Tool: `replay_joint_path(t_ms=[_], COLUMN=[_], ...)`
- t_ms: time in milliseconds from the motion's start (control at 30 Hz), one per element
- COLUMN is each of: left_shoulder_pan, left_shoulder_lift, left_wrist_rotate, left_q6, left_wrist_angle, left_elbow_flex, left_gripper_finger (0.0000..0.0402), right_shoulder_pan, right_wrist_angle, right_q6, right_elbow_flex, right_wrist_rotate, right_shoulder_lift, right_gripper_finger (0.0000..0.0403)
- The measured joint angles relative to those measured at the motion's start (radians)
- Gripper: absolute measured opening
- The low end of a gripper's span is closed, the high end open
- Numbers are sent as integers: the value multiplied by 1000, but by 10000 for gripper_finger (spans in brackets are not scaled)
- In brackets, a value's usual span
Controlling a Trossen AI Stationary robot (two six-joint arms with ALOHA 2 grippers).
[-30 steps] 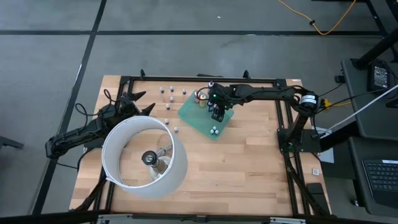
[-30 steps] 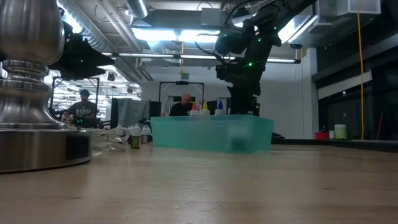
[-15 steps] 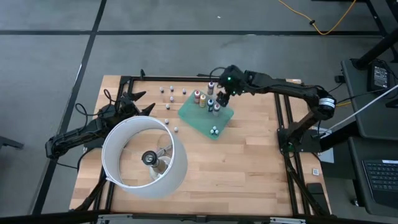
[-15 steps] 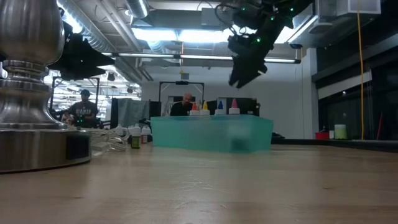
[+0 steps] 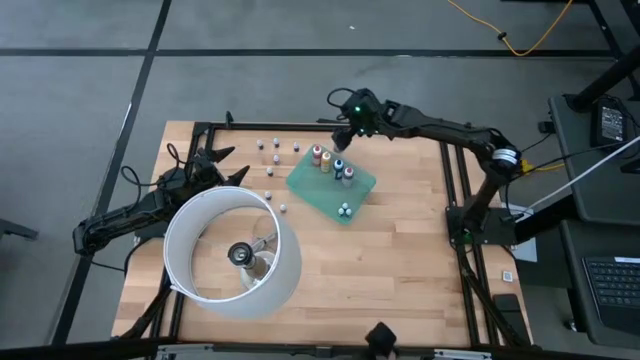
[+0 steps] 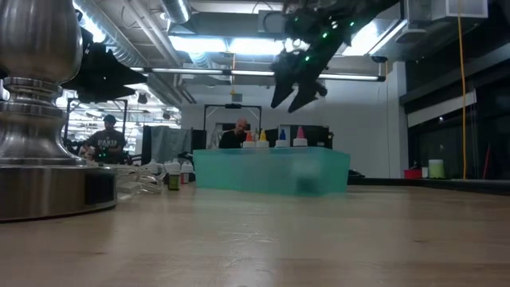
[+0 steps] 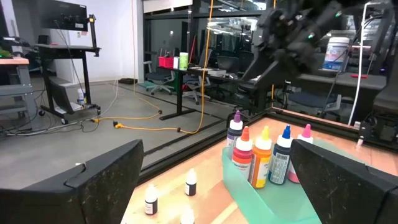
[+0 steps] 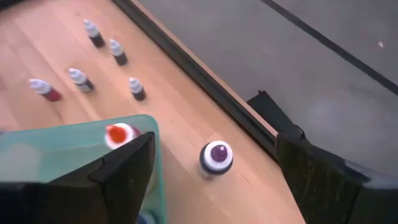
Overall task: Pick & Place food coloring
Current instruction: Put the large purple food coloring bottle into the green bin
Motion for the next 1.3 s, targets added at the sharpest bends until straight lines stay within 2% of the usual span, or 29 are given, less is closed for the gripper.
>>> replay_joint_path(t_ms=[533, 1300], left_shoulder_pan=[0, 0], left_shoulder_lift=[0, 0], left_wrist_rotate=[0, 0], left_q6=[0, 0], left_wrist_angle=[0, 0], left_elbow_flex=[0, 0], left_gripper_finger=[400, 400], right_shoulder_pan=[-14, -52], right_wrist_angle=[34, 58], right_q6=[49, 49], right_elbow_flex=[35, 33], right_wrist_rotate=[0, -59], right_shoulder_lift=[198, 263], right_gripper_finger=[332, 332])
